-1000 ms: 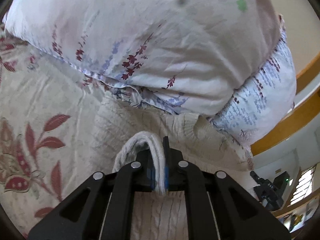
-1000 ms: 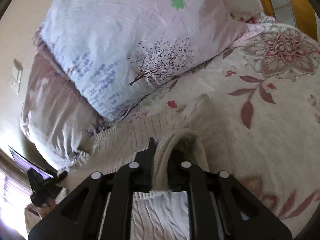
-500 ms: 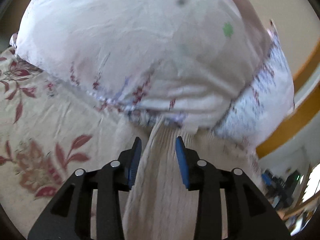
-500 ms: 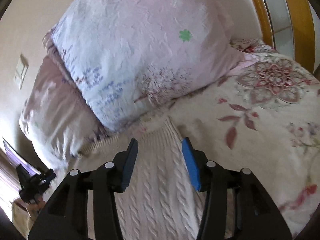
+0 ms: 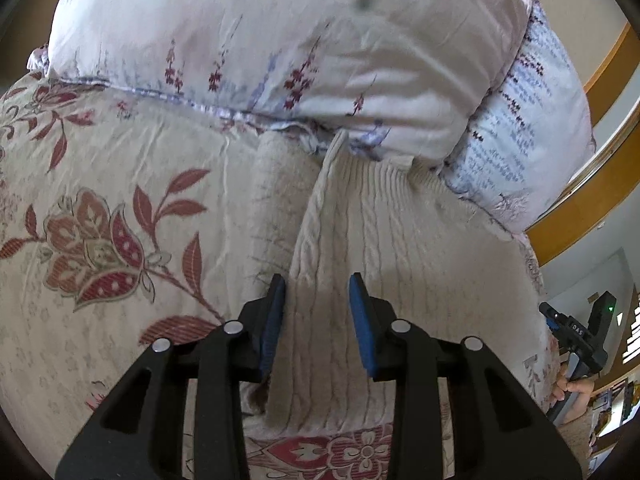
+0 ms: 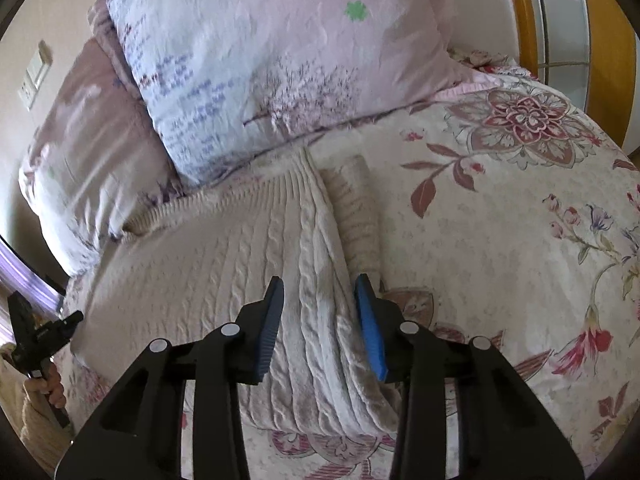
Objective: Fold small clothes
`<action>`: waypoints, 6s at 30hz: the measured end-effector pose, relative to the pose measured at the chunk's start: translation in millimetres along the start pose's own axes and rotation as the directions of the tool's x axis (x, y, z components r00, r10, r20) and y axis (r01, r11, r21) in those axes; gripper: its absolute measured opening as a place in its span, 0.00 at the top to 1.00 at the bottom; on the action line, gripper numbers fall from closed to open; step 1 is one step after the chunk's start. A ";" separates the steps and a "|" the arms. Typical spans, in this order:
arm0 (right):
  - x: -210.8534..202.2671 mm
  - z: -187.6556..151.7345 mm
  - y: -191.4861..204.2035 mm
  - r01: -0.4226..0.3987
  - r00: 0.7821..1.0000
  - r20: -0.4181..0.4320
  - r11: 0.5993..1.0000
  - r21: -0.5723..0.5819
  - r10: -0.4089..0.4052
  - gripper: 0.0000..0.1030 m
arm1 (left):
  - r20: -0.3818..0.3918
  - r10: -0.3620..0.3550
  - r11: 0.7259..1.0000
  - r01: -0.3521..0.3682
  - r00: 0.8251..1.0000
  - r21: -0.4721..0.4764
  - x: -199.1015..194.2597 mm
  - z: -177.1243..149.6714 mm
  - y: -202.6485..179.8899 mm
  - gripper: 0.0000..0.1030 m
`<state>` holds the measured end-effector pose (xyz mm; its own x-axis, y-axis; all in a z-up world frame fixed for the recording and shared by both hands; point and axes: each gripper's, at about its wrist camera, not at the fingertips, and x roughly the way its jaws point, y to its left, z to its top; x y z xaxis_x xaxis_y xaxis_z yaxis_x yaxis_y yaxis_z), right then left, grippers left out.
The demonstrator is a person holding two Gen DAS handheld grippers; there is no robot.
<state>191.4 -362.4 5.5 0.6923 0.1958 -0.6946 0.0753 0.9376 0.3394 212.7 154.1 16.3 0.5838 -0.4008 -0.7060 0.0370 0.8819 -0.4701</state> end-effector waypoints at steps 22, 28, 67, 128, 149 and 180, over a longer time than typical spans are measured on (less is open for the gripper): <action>-14.5 -13.6 1.2 0.058 0.998 0.031 0.998 -0.008 -0.058 0.90 | -0.006 -0.036 0.999 0.036 0.999 -0.002 -17.4 -17.4 15.9 0.94; 0.9 -10.5 5.2 0.128 0.992 0.019 0.990 -0.061 -0.127 0.90 | 0.003 -0.043 0.999 0.043 0.999 -0.013 -18.4 -26.3 19.5 0.94; 40.9 1.9 92.0 0.235 0.950 -0.140 0.936 -0.261 -0.278 0.33 | 0.003 -0.052 0.995 0.051 0.999 0.084 -16.6 -18.2 -20.3 0.46; 91.2 -32.0 179.5 0.134 0.984 -0.056 0.912 -0.387 -0.168 0.01 | 0.021 -0.190 0.957 0.190 0.982 -0.218 24.6 33.0 20.2 0.83; -5.0 14.4 73.0 -0.175 0.984 0.027 0.984 -0.028 0.175 0.01 | 0.045 -0.542 0.836 0.544 0.839 -0.068 24.2 50.9 -158.0 0.86; 31.2 12.3 5.5 -0.291 0.909 -0.250 0.938 0.190 0.333 0.38 | -0.107 -0.237 0.965 0.247 0.966 0.092 85.3 -9.5 -178.9 0.33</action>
<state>222.2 -354.6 -6.5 0.4748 0.5623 -0.6770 0.0052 0.7674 0.6411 248.2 -40.2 35.1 0.4685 -0.6222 -0.6272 0.2541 0.7748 -0.5789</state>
